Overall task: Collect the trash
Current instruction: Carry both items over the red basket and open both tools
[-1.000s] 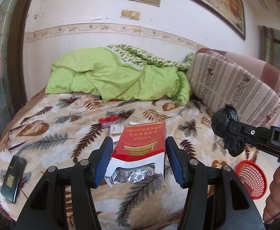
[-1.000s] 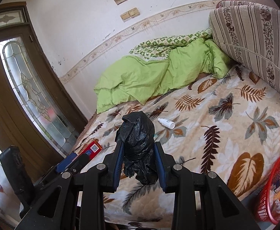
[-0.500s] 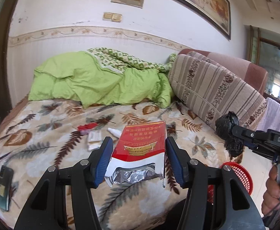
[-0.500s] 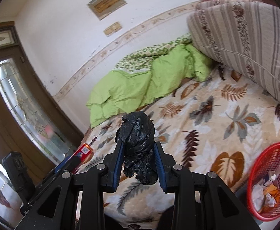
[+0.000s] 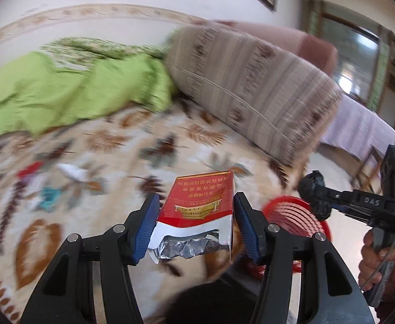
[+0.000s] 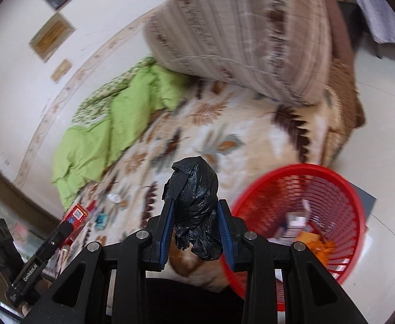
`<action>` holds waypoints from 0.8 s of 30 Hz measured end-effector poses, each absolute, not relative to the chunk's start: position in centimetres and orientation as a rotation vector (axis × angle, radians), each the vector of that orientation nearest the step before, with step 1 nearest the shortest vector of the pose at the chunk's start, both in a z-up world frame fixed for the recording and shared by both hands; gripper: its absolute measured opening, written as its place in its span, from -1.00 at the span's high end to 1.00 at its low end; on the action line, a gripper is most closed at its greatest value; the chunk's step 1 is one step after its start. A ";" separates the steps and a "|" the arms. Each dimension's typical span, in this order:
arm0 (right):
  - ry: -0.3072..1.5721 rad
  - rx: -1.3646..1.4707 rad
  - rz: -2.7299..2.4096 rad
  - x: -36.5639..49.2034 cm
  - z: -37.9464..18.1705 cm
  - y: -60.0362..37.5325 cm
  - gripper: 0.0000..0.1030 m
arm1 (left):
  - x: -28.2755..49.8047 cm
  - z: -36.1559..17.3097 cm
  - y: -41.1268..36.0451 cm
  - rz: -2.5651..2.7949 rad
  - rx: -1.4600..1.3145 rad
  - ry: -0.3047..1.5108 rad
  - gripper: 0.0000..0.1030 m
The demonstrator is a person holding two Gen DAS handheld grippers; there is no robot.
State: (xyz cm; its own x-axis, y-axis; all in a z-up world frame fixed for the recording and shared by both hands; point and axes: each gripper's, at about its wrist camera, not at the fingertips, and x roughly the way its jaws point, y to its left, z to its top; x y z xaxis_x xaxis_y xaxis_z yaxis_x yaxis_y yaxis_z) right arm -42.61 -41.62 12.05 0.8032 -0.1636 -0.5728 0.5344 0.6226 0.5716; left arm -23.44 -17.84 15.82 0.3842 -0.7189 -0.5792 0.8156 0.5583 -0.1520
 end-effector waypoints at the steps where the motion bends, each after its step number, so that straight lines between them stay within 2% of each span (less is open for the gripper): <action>1: 0.507 0.813 -0.439 -43.2 11.7 -42.2 0.35 | -23.9 15.5 -19.2 -1.018 0.181 0.663 -0.08; 11: 0.502 0.899 -0.577 -48.4 9.8 -46.8 0.32 | -29.5 11.7 -30.8 -1.273 0.301 0.816 -0.09; 13: 0.506 0.908 -0.594 -48.8 9.5 -47.3 0.23 | -30.0 11.3 -31.9 -1.315 0.319 0.849 -0.15; 14: 0.507 0.914 -0.599 -48.8 9.4 -47.4 0.07 | -30.2 11.0 -32.5 -1.338 0.324 0.874 -0.22; 17: 0.514 0.926 -0.607 -48.7 9.1 -47.7 0.03 | -30.5 10.9 -32.3 -1.332 0.323 0.865 -0.32; 24: 0.524 0.899 -0.565 -46.8 9.2 -47.1 0.03 | -27.6 11.7 -28.7 -1.234 0.269 0.849 -0.32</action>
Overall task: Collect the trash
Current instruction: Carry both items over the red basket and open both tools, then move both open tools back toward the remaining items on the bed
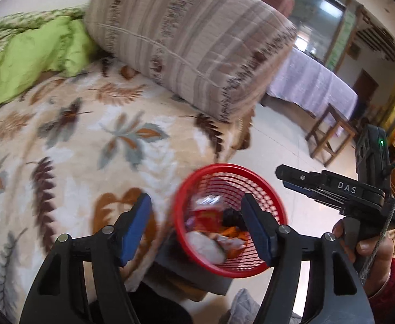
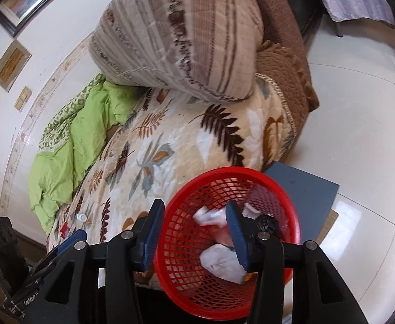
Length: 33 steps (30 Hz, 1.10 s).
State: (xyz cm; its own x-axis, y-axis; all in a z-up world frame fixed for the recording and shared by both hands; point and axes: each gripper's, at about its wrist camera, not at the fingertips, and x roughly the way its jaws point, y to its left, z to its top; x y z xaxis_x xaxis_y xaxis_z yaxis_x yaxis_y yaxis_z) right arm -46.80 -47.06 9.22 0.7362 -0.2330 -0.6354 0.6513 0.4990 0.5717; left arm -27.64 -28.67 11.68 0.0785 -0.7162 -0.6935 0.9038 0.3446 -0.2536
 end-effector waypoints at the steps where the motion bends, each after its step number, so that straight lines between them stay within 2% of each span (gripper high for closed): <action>1: 0.529 0.888 -0.549 -46.0 9.3 -46.7 0.03 | -27.1 11.9 -27.8 -1.215 0.265 0.838 -0.32; 7: 0.596 0.822 -0.391 -39.5 9.8 -42.8 0.03 | -23.5 12.6 -21.8 -1.064 0.229 0.786 -0.36; 16: 0.685 0.629 -0.149 -27.1 10.8 -33.4 0.03 | -17.0 11.1 -11.0 -0.825 0.118 0.816 -0.36; 24: 0.763 0.490 -0.057 -18.0 8.7 -25.9 0.03 | -11.9 9.9 -1.6 -0.609 -0.005 0.847 -0.37; 29: 0.787 0.397 -0.052 -14.6 7.2 -23.3 0.03 | -8.6 10.0 1.5 -0.501 -0.045 0.852 -0.38; 33: 0.755 0.445 -0.034 -14.6 7.0 -24.0 0.03 | -5.0 10.1 1.8 -0.468 -0.068 0.882 -0.42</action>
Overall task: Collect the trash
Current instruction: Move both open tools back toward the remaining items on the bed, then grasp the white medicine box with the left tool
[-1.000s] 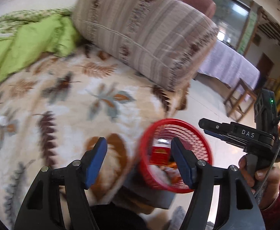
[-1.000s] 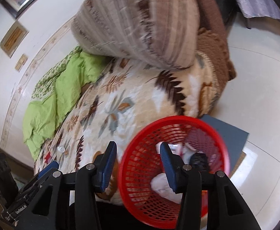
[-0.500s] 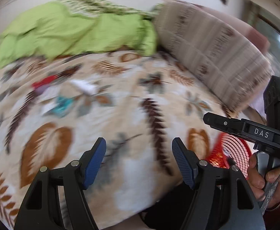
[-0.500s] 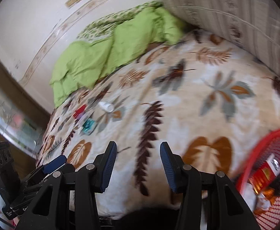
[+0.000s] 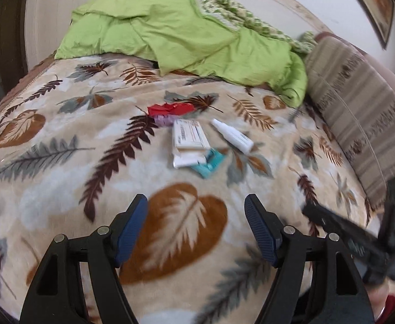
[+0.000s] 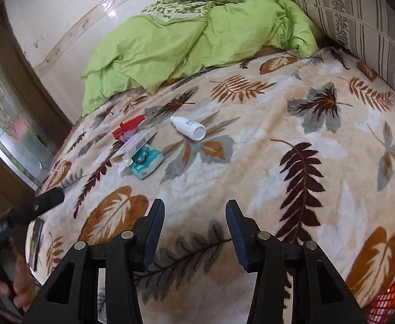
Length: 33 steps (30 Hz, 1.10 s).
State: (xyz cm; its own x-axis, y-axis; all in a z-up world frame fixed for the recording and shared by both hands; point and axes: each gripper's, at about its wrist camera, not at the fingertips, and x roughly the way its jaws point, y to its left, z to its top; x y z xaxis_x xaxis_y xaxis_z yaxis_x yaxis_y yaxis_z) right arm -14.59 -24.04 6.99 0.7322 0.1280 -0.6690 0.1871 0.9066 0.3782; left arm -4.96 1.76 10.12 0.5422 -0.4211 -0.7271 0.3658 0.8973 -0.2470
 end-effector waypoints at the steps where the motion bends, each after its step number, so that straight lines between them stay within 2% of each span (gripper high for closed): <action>1: 0.743 0.473 -0.031 -14.7 6.9 -24.4 0.03 | -3.6 10.1 1.4 -0.461 -0.079 0.897 -0.43; 7: 0.704 0.502 -0.040 -15.3 7.3 -25.5 0.03 | 3.6 8.8 -1.6 -0.423 -0.106 0.992 -0.47; 16: 0.635 0.509 -0.024 -16.4 8.0 -26.2 0.03 | 11.9 4.1 -5.4 -0.294 -0.078 1.156 -0.48; 17: 0.632 0.503 -0.020 -16.4 8.1 -26.1 0.03 | 12.3 3.6 -5.4 -0.288 -0.089 1.168 -0.47; 18: 0.629 0.499 -0.020 -16.4 8.1 -26.1 0.03 | 12.5 3.2 -5.3 -0.299 -0.105 1.171 -0.38; 19: 0.626 0.498 -0.021 -16.4 8.2 -26.1 0.03 | 12.7 3.0 -5.3 -0.302 -0.108 1.172 -0.29; 20: 0.625 0.499 -0.019 -16.4 8.2 -26.2 0.03 | 12.8 2.7 -5.3 -0.300 -0.101 1.176 -0.05; 27: 0.635 0.503 -0.019 -16.3 8.0 -26.0 0.03 | 9.4 3.7 -3.0 -0.333 -0.137 1.097 -0.03; 33: 0.695 0.508 -0.012 -15.1 7.2 -25.8 0.03 | 2.4 4.8 1.2 -0.326 -0.180 1.012 -0.03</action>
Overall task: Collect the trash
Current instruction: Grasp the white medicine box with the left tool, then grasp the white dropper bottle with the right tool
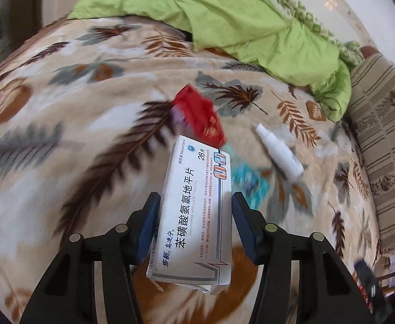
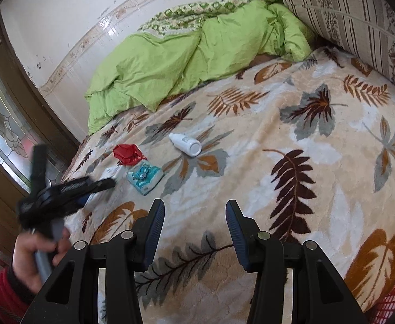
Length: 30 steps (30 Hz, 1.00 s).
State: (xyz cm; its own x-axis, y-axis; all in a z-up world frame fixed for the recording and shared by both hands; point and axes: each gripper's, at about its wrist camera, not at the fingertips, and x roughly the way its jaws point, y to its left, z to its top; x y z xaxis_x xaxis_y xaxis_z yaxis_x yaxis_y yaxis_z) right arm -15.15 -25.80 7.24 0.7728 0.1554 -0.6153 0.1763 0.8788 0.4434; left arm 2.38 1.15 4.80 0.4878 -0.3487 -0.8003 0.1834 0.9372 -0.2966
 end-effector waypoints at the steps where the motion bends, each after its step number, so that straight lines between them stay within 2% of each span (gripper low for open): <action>1: 0.719 0.518 0.002 -14.6 6.9 -25.8 0.03 | 1.2 4.7 1.6 -0.317 -0.178 1.002 -0.03; 5: 0.791 0.474 0.043 -11.7 6.4 -25.0 0.03 | -2.5 4.3 2.7 -0.261 -0.136 0.923 -0.03; 12: 0.798 0.211 0.075 -3.4 8.1 -23.4 0.03 | -2.4 2.1 3.6 -0.247 -0.080 0.922 -0.03; 22: 0.975 0.020 0.082 7.4 3.7 -22.8 0.04 | -1.2 1.4 3.4 -0.251 -0.031 0.906 -0.03; 24: 0.997 -0.011 0.066 8.2 2.5 -22.4 0.33 | -1.1 1.5 3.2 -0.246 -0.025 0.906 -0.03; 30: 0.939 0.070 0.017 5.9 3.0 -22.3 0.39 | -1.2 1.7 2.7 -0.242 -0.017 0.899 -0.01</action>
